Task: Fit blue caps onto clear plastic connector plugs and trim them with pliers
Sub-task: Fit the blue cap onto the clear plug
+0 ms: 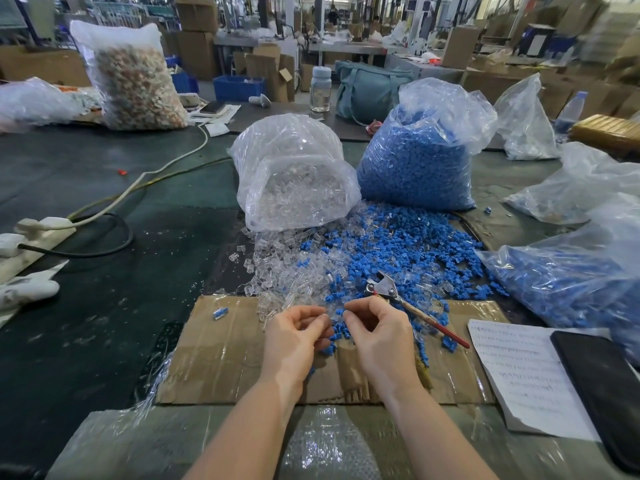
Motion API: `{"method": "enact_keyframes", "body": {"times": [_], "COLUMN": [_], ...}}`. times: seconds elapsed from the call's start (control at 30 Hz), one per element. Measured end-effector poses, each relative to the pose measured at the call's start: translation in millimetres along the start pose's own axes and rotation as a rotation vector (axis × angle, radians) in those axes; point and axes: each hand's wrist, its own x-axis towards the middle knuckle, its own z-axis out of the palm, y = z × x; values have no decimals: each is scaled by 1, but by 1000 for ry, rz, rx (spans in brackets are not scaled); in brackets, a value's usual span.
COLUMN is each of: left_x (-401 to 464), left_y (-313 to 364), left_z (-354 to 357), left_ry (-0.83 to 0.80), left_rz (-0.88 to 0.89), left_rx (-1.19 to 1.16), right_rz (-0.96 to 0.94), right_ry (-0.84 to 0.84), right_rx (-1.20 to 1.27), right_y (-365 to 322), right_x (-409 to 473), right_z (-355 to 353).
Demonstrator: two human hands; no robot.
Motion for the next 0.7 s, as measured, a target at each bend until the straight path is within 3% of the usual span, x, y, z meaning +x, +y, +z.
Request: {"method": "enact_keyframes", "body": {"times": [0.37,0.7], "left_x": [-1,-7], "left_y": [0,8], "left_z": [4,7], "left_ry": [12,-42], "left_rz": [48,211], "left_rx": [42,181], "right_rz": [-53,-148], "right_ry": [-10,1], "right_rx": [-91,-173], "right_y": [0,-2], "right_x": [-3,-6], "right_z": [0,0]}}
